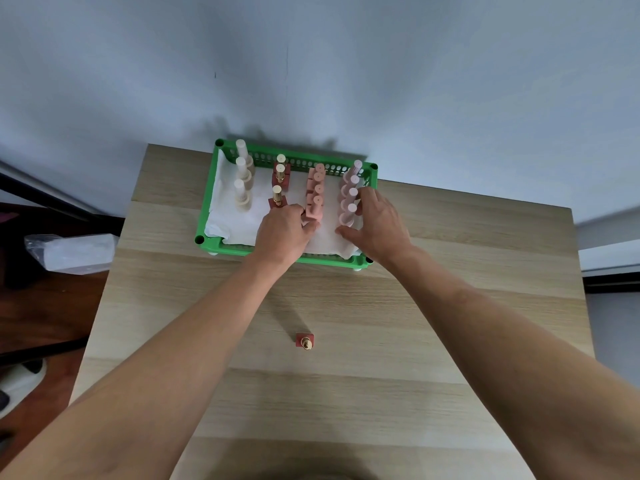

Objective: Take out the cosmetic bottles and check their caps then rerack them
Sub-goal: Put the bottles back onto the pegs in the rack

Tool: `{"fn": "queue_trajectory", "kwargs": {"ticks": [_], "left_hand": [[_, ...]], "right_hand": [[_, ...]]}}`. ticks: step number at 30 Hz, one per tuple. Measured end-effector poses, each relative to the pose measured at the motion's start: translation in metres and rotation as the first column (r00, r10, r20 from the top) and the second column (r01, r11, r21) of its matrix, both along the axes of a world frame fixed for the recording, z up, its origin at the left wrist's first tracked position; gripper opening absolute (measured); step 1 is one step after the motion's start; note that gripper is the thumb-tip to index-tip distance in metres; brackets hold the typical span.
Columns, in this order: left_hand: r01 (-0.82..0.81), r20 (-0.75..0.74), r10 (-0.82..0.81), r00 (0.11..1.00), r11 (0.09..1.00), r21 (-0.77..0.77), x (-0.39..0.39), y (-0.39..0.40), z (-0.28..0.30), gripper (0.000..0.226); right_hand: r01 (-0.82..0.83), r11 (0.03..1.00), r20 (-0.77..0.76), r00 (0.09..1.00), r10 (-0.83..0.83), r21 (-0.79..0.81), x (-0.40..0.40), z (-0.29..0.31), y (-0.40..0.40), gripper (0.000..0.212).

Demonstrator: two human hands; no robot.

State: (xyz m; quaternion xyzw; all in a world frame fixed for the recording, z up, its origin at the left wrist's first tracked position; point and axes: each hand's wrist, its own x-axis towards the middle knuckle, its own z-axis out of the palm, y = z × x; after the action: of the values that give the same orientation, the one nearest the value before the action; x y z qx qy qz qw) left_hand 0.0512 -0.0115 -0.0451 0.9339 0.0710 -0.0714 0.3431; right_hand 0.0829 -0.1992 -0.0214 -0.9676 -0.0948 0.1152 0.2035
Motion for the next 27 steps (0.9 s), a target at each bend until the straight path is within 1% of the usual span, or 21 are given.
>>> {"fn": "queue_trajectory", "kwargs": {"ticks": [6, 15, 20, 27], "left_hand": [[0.006, -0.025, -0.007, 1.000, 1.000, -0.019, 0.0015, -0.0013, 0.0039, 0.025], [-0.009, -0.021, 0.009, 1.000, 1.000, -0.025, 0.0058, -0.0024, 0.0064, 0.024], [-0.002, 0.003, 0.002, 1.000, 1.000, 0.007, 0.0074, -0.0025, 0.0061, 0.024], [0.004, -0.008, -0.004, 1.000, 1.000, 0.014, 0.0096, -0.0005, 0.0064, 0.025]], "right_hand": [[-0.005, 1.000, 0.008, 1.000, 0.005, -0.003, 0.0004, -0.0001, -0.0005, 0.063], [-0.011, 1.000, 0.016, 1.000, 0.011, 0.000, 0.0009, -0.0016, -0.0019, 0.062], [-0.016, 1.000, 0.017, 1.000, 0.016, 0.000, 0.0017, -0.0024, -0.0022, 0.063], [-0.009, 1.000, 0.021, 1.000, 0.009, 0.002, 0.0021, -0.0039, -0.0018, 0.063]]}}
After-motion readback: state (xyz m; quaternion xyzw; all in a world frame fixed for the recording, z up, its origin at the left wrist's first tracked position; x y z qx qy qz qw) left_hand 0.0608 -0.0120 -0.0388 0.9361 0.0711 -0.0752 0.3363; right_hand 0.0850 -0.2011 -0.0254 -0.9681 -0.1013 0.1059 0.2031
